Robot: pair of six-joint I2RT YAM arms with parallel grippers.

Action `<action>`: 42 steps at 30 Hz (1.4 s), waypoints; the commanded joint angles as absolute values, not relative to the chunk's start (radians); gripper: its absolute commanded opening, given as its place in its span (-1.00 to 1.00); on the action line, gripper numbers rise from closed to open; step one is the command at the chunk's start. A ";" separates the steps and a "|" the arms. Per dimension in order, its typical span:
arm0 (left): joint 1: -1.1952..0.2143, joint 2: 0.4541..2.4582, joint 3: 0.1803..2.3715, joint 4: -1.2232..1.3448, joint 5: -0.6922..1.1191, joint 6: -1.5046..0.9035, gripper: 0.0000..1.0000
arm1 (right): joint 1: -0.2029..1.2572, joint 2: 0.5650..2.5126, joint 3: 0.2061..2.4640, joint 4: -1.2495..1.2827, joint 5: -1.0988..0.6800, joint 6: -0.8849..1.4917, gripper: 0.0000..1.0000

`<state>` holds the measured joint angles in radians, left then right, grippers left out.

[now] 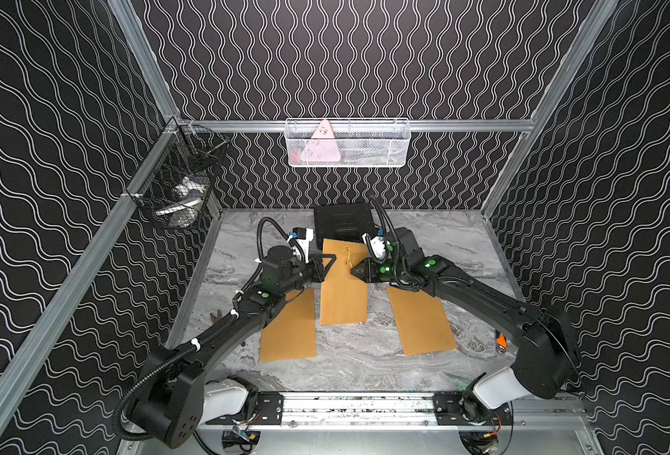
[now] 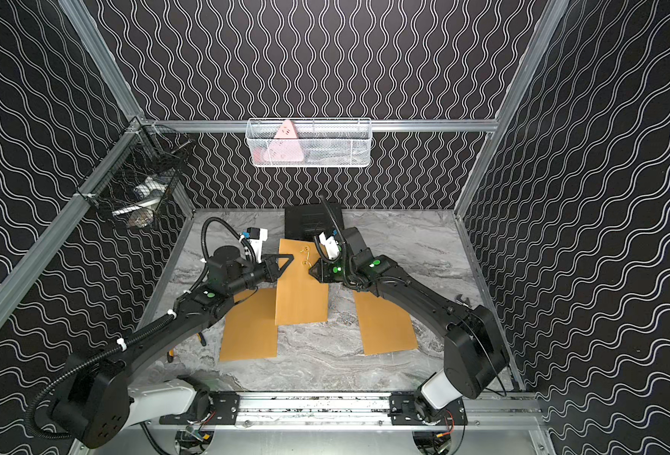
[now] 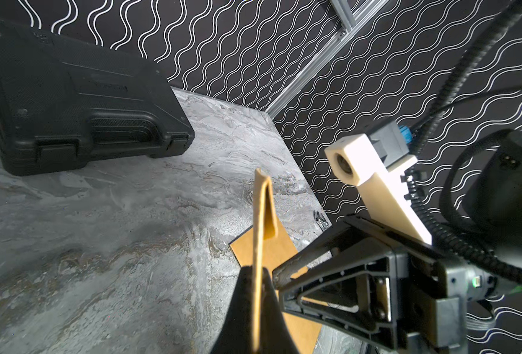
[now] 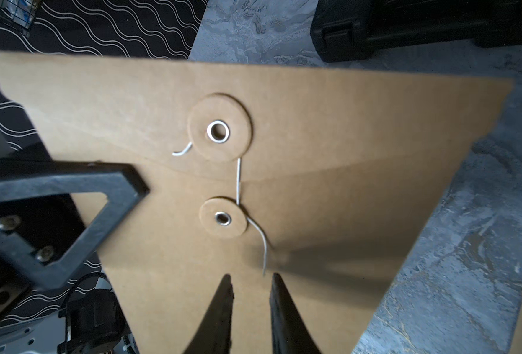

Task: Open the file bag
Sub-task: Pick up the file bag from the center of the board, then open the file bag.

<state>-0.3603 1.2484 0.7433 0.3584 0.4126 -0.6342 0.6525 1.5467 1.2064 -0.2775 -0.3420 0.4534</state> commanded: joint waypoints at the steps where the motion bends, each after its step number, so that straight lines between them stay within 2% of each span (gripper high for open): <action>1: -0.361 1.252 0.738 0.413 0.416 -0.651 -1.00 | 0.653 1.554 1.216 -0.278 -0.327 0.451 -0.53; 24: -0.366 1.259 0.740 0.428 0.431 -0.657 -1.00 | 0.662 1.599 1.246 -0.259 -0.345 0.449 -0.59; 42: -0.366 1.256 0.740 0.428 0.431 -0.657 -1.00 | 0.662 1.616 1.255 -0.262 -0.329 0.450 -0.94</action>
<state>-0.3664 1.2572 0.7418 0.3702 0.4164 -0.6392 0.6601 1.6157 1.2438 -0.2760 -0.3378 0.4553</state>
